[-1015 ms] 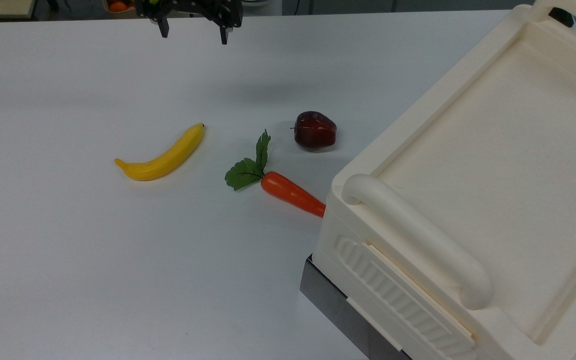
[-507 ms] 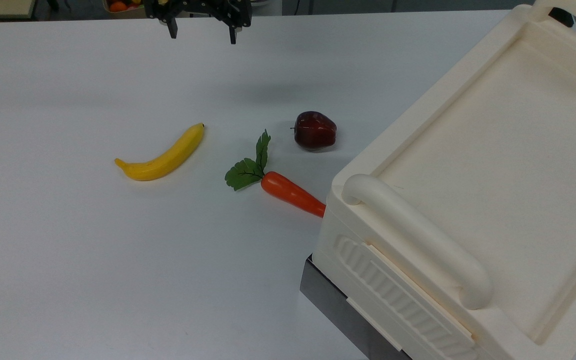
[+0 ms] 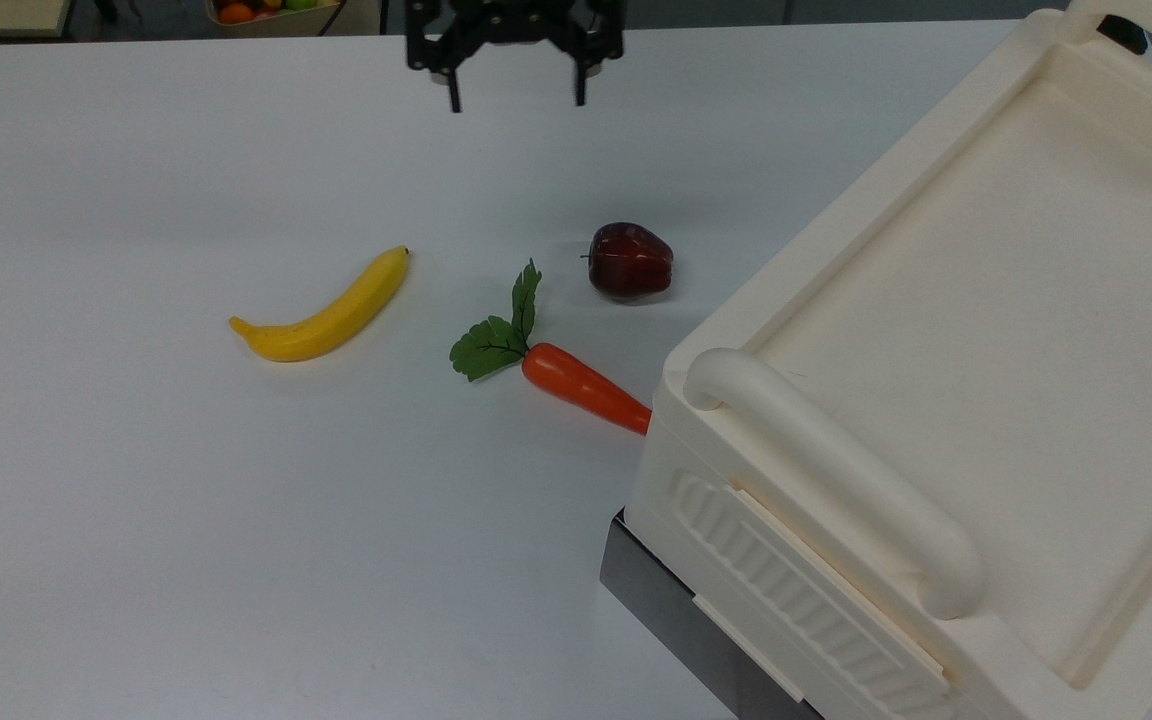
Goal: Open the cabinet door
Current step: 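Move the open gripper toward the cabinet door's hinge-free edge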
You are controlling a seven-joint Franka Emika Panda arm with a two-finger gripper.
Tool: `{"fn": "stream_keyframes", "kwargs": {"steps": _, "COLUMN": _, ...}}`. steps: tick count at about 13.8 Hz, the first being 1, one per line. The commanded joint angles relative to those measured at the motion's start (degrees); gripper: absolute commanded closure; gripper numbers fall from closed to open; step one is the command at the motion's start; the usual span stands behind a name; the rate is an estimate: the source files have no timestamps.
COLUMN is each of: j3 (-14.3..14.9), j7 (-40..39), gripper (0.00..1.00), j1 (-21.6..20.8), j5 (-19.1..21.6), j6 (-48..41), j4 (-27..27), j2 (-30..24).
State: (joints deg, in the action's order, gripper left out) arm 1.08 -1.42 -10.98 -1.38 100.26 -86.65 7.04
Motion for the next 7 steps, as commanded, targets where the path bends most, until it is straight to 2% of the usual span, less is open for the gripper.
{"fn": "stream_keyframes", "kwargs": {"steps": 1, "j3": 0.41, "j7": -10.32, "gripper": 0.00, "j1": -4.56, "j5": 3.31, "j6": 2.21, "j4": 4.55, "j2": 1.75}}
{"fn": "stream_keyframes", "kwargs": {"steps": 5, "j3": -0.11, "j7": -11.85, "gripper": 0.00, "j1": -8.87, "j5": 5.16, "j6": 11.08, "j4": 4.29, "j2": 1.93}}
{"fn": "stream_keyframes", "kwargs": {"steps": 7, "j3": -2.74, "j7": -11.93, "gripper": 0.00, "j1": -9.32, "j5": 6.91, "j6": 13.98, "j4": 4.38, "j2": 2.72}}
